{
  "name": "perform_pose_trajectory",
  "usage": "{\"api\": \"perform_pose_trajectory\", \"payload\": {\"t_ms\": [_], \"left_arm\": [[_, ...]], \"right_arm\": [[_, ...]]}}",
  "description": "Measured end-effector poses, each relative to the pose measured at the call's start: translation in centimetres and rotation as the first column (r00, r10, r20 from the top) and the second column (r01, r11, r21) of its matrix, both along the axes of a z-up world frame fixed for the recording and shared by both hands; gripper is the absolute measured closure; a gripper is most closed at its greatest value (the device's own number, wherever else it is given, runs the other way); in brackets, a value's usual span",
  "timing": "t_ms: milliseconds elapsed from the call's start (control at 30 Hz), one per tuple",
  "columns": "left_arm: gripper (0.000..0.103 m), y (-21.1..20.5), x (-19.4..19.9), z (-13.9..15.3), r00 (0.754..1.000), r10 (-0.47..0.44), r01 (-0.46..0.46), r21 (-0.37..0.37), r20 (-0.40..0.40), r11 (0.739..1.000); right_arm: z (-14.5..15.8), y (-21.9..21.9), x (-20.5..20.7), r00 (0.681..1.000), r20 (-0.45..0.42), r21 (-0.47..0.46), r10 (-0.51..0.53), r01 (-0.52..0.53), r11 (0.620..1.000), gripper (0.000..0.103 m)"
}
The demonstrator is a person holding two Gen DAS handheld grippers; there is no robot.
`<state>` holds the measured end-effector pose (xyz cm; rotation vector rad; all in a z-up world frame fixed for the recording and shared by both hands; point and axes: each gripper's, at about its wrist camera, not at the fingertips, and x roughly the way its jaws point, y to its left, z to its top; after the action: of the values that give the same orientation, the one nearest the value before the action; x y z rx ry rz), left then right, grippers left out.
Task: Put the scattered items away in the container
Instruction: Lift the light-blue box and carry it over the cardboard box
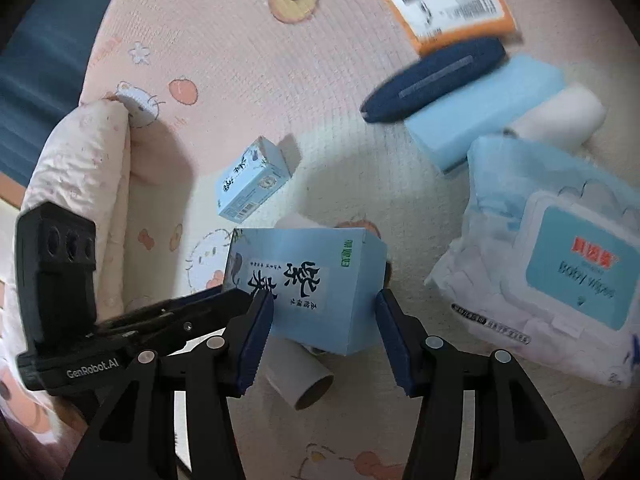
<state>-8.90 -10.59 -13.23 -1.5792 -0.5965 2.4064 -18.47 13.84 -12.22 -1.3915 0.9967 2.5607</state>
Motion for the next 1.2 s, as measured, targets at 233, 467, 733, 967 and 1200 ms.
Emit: {"api": "perform_pose_trajectory", "payload": {"t_ms": [233, 467, 733, 967, 1200], "left_arm": [[0.062, 1.2, -0.4, 3.5, 0.997, -0.015, 0.014, -0.013, -0.08, 1.0], [0.062, 4.4, -1.3, 7.5, 0.981, -0.081, 0.082, -0.001, -0.175, 0.997], [0.062, 11.4, -3.1, 11.8, 0.933, -0.211, 0.225, 0.012, -0.292, 0.974], [0.062, 18.0, -4.3, 14.3, 0.882, -0.305, 0.339, 0.032, -0.36, 0.94], [0.062, 25.4, -5.0, 14.9, 0.847, -0.392, 0.44, 0.059, -0.36, 0.896]], "right_arm": [[3.1, 0.8, 1.4, 0.994, -0.107, 0.038, -0.037, 0.041, 0.998, 0.052], [7.5, 2.4, 3.8, 0.977, -0.192, 0.115, -0.087, 0.11, 0.987, 0.052], [13.7, 6.0, 9.4, 0.939, -0.286, 0.248, -0.191, 0.265, 0.932, 0.052], [17.9, 9.3, 14.4, 0.902, -0.337, 0.335, -0.269, 0.382, 0.861, 0.052], [19.4, 12.9, 20.0, 0.883, -0.322, 0.376, -0.341, 0.449, 0.811, 0.052]]}}
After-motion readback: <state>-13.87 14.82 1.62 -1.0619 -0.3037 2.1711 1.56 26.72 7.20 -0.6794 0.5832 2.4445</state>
